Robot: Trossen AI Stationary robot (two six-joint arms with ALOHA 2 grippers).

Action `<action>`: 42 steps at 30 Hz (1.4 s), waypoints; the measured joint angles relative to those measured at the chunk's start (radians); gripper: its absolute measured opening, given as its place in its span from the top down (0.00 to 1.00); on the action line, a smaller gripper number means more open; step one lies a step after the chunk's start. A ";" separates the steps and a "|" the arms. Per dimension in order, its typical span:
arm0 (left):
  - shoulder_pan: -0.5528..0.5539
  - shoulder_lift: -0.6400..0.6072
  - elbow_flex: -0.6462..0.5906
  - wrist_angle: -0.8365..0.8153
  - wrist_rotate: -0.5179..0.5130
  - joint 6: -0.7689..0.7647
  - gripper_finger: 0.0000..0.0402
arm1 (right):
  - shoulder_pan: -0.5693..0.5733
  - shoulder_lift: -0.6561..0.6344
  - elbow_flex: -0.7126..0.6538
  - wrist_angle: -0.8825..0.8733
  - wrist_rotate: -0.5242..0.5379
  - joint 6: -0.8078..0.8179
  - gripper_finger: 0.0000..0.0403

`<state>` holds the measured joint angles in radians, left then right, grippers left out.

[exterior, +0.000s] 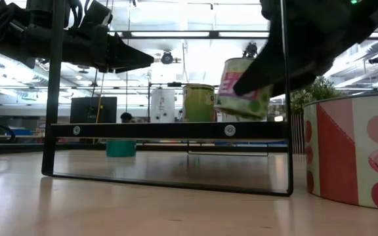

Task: Pick and place cans onto a shelf
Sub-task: Put the small canned peas on the shelf

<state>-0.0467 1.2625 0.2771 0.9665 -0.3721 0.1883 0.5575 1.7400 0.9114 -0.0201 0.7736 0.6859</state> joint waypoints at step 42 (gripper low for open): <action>-0.001 0.000 0.000 -0.007 0.003 -0.002 0.26 | -0.054 0.006 0.037 -0.122 -0.011 0.143 0.13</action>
<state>-0.0479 1.2625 0.2771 0.9596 -0.3691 0.1860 0.5038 1.7455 0.9482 -0.1420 0.7624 0.8289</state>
